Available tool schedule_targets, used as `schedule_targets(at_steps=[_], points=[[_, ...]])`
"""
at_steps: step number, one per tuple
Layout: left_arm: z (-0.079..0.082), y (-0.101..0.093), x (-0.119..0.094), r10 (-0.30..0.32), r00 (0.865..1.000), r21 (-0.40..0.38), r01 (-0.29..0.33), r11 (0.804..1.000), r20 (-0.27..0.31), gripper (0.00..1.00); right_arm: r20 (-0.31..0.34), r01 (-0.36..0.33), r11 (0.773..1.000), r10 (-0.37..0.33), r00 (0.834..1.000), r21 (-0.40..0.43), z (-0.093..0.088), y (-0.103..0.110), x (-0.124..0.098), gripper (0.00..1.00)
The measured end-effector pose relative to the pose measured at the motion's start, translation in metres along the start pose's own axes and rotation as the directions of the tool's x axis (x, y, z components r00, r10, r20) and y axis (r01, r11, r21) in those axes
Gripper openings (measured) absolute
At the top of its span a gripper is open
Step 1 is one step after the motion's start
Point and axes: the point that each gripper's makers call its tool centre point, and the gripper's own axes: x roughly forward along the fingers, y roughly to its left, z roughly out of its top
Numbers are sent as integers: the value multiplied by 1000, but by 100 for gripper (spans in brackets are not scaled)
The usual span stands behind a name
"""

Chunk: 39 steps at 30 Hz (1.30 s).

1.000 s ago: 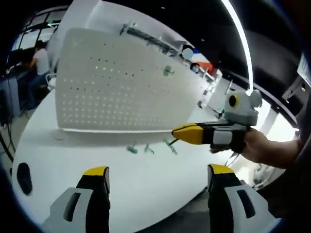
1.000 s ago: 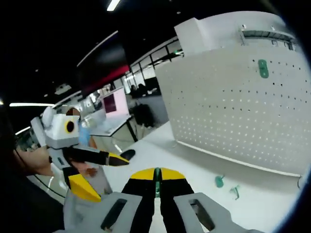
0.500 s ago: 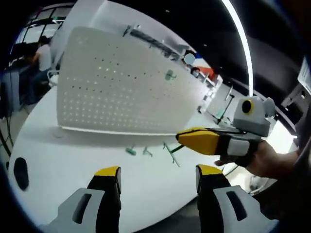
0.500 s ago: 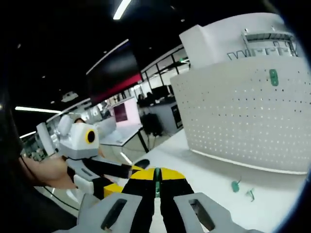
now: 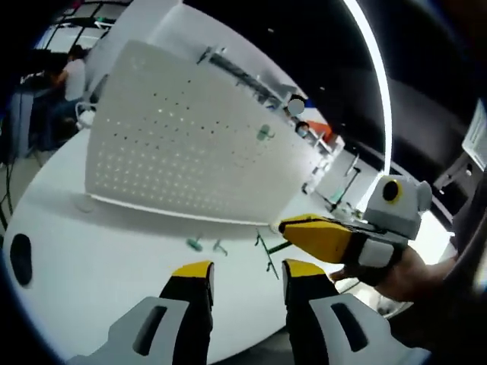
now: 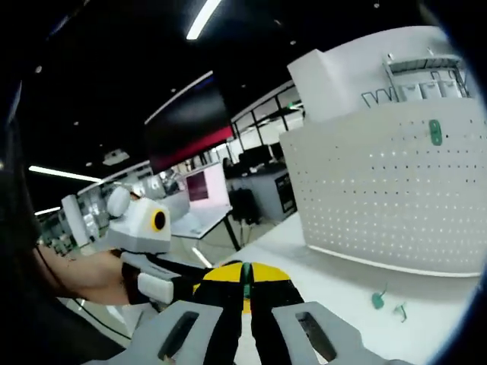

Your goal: Insert the hook assembly into the mounting plate slot until the hook locks in place.

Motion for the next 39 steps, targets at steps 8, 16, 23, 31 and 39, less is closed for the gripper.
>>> schedule_targets(at_steps=[8,16,23,31,39], points=[[5,-7,-1,-35,999,-33,36,999,25,24,18,1,1000,0,1000,-21,4,3,0,0],[5,-14,-1,-65,998,-22,66,998,25,13,13,5,999,-4,1000,-41,1,4,0,0],[6,-18,1,-86,996,-1,86,996,15,5,9,8,998,-7,1000,-58,-1,3,0,0],[7,-14,-2,-60,998,23,60,998,1,2,-13,6,995,-7,1000,-102,-3,8,1,1],[14,-13,-3,-32,999,68,31,997,12,1,-12,9,997,-10,1000,-74,1,5,2,1]])
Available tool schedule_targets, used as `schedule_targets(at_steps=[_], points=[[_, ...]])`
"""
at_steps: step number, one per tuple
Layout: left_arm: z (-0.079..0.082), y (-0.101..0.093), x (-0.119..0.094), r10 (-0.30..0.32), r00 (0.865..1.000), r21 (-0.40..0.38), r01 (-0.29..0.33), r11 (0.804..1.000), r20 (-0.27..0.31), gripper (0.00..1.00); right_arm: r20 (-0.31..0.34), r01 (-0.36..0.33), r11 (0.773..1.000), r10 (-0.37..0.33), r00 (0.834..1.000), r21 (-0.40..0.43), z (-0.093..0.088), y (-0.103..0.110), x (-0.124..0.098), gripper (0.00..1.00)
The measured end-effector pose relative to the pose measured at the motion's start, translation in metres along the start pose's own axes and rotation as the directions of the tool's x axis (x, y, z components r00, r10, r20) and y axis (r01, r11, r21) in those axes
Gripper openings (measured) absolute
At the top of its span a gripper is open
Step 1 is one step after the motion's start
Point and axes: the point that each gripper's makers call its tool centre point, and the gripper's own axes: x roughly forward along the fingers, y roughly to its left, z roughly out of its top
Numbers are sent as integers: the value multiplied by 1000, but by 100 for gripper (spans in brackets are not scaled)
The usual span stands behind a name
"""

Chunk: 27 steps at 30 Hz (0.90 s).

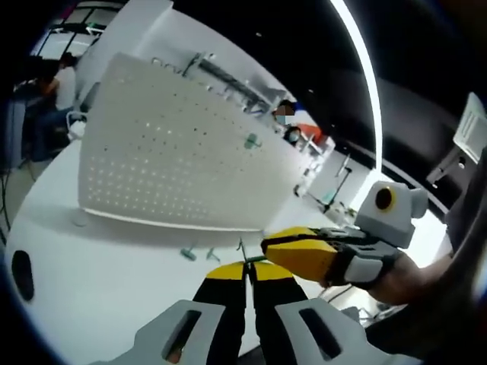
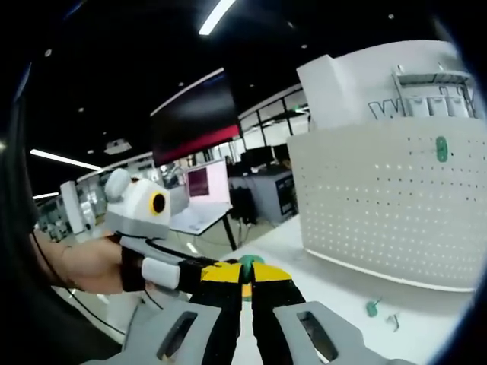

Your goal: Insert the hook assembly into the mounting plate slot until the hook locks in place.

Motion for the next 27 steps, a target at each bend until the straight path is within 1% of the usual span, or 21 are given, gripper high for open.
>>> schedule_targets(at_steps=[6,9,13,16,17,22,25,27], points=[[0,2,0,22,1000,28,-22,999,-3,1,-5,10,1000,-10,1000,-9,0,-1,-1,3],[1,5,-2,36,999,37,-36,999,0,1,-2,14,1000,-14,1000,9,1,-2,-3,6],[2,13,-5,83,997,96,-82,992,-7,1,6,16,999,-16,1000,34,3,-2,-7,6],[5,17,-8,114,993,145,-112,983,-6,1,10,11,998,-12,1000,66,3,-1,-9,8],[6,19,-9,126,992,176,-123,977,-7,1,10,9,997,-9,1000,71,3,0,-10,8],[10,15,-10,138,990,218,-135,966,5,1,4,-1,994,0,1000,111,0,4,-11,7],[11,13,-10,146,989,258,-142,956,6,1,3,-8,995,7,1000,100,0,6,-11,7],[12,11,-10,145,989,273,-142,951,7,1,-6,-5,999,5,1000,48,-2,6,-11,7]])
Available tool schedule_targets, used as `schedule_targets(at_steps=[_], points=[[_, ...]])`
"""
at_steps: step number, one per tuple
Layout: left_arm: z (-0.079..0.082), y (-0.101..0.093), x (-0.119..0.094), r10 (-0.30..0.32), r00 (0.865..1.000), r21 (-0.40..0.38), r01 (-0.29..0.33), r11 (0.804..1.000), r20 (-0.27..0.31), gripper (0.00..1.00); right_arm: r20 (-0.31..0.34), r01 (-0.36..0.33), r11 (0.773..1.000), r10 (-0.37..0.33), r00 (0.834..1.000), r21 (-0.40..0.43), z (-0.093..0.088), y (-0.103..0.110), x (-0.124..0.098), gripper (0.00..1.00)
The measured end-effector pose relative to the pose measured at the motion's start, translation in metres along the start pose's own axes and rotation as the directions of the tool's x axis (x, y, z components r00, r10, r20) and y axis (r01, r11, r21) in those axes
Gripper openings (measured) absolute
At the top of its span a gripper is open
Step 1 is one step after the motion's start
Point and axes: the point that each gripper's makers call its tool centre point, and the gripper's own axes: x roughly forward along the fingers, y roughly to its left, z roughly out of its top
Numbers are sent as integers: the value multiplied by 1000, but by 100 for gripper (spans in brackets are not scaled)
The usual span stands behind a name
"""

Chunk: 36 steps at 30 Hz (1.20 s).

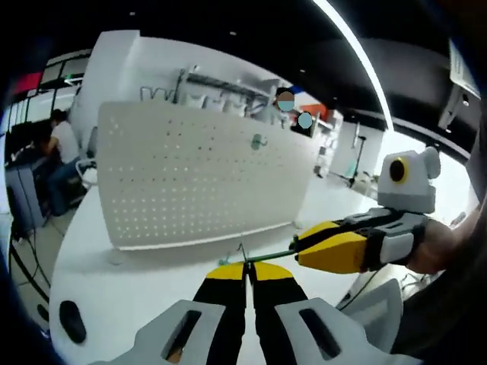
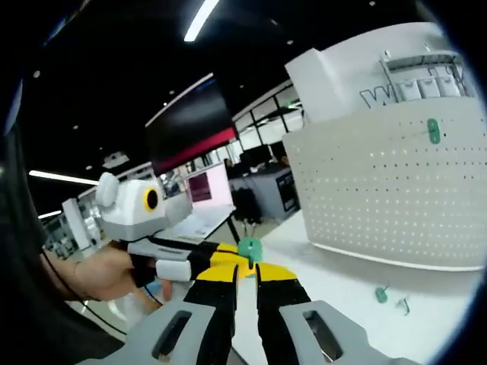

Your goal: Insert the hook assembly into the mounting plate slot until the hook locks in place.

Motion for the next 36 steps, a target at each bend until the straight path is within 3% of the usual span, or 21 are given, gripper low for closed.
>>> schedule_targets(at_steps=[1,23,29,36], points=[[1,-2,0,-3,1000,5,3,1000,1,1,-8,-2,1000,2,1000,-21,-1,1,0,7],[7,-13,1,-19,1000,65,17,998,25,1,18,15,995,-17,1000,99,4,-4,1,4],[11,-16,0,-13,999,109,10,994,35,1,48,3,977,-14,999,212,6,-7,-2,4],[14,-17,0,-12,999,117,7,993,46,1,78,-8,960,-15,997,281,8,-7,-3,3]])
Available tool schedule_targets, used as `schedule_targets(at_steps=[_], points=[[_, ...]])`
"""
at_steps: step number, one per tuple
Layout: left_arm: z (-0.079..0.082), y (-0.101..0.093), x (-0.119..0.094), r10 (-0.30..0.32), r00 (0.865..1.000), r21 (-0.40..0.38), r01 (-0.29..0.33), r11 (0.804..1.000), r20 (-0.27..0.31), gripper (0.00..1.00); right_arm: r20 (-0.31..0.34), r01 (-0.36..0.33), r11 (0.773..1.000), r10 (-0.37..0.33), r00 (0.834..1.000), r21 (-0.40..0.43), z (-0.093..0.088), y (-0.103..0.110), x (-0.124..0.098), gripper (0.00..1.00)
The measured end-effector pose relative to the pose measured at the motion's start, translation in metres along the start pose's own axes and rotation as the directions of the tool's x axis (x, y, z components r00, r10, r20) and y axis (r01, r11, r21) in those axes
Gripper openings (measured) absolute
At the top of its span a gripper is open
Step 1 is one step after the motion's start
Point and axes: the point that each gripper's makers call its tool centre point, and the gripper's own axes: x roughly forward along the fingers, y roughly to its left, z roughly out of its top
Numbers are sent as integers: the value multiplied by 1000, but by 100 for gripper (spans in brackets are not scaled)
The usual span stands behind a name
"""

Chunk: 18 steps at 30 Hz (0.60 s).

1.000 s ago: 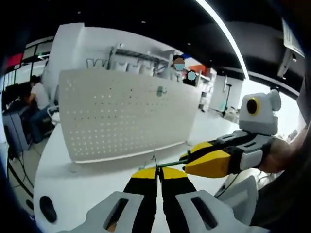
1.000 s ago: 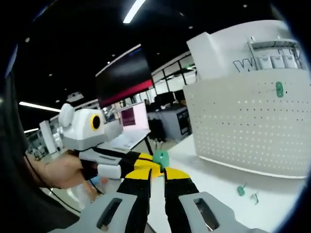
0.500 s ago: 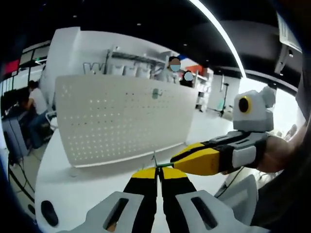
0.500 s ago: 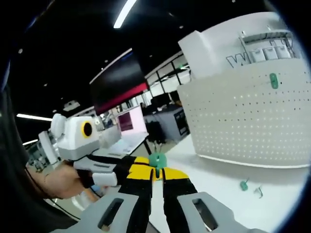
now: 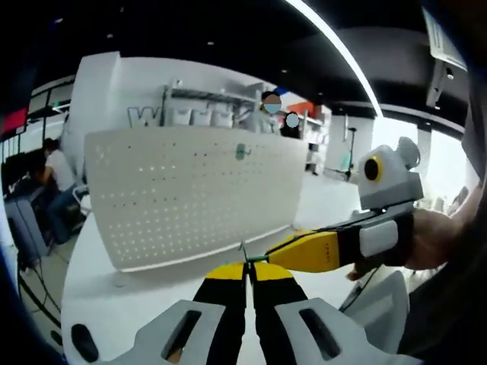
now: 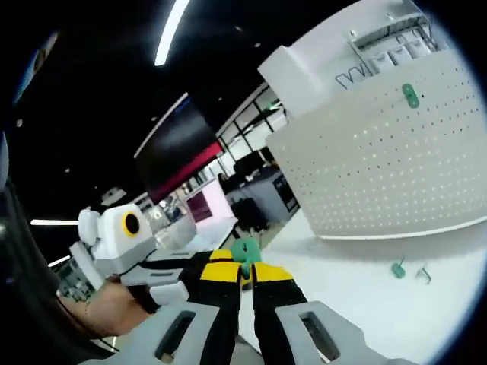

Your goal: Insert the hook assembly into the mounting plate slot until the hook locks in place.

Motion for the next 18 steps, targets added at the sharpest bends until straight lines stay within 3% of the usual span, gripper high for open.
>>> schedule_targets(at_steps=[12,18], points=[[2,-3,2,-8,1000,7,8,1000,3,1,21,5,999,-6,1000,43,6,-1,4,4],[3,-1,2,11,1000,36,-11,999,2,1,28,5,992,-9,1000,124,5,-2,6,3]])
